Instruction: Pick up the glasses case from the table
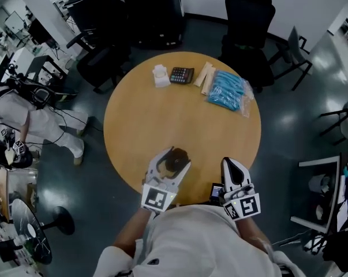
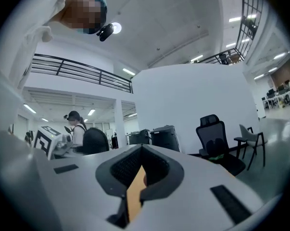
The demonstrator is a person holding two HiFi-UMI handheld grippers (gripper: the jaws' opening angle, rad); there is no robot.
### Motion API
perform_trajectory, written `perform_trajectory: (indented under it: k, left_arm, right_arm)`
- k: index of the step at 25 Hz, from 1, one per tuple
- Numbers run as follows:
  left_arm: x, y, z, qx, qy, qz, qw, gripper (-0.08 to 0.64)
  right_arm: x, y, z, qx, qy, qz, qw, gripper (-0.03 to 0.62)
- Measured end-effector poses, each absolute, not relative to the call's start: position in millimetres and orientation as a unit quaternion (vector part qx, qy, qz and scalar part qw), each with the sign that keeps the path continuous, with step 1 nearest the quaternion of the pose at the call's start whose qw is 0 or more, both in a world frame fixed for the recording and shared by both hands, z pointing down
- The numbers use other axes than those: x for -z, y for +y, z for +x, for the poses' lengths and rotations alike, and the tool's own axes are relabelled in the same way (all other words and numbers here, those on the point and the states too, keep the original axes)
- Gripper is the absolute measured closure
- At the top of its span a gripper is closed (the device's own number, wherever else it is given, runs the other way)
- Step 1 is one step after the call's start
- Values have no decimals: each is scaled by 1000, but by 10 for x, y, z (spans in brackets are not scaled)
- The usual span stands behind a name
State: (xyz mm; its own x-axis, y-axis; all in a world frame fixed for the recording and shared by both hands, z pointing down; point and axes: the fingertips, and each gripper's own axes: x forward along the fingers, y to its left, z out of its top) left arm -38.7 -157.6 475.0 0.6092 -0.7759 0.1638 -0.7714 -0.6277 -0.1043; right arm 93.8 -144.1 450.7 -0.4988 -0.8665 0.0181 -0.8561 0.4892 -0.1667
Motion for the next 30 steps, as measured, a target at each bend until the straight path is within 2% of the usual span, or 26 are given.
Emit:
perform_trajectory:
  k: [5,14,30]
  left_arm:
    - [-4363,-1251,-539,28,520,-854,3,293]
    - [-4550,-1118,-667,27,563,-825,-37,293]
    - [-4602,-1206,-815,19,567,-822,-55,294]
  right_arm:
    - [-4397,-1337,703,59,871,-487,32,577]
    - [-4546,-1261,474,64,877,-477,-16,577]
    - [-4544,-1196,418,59,871,-488,-22,578]
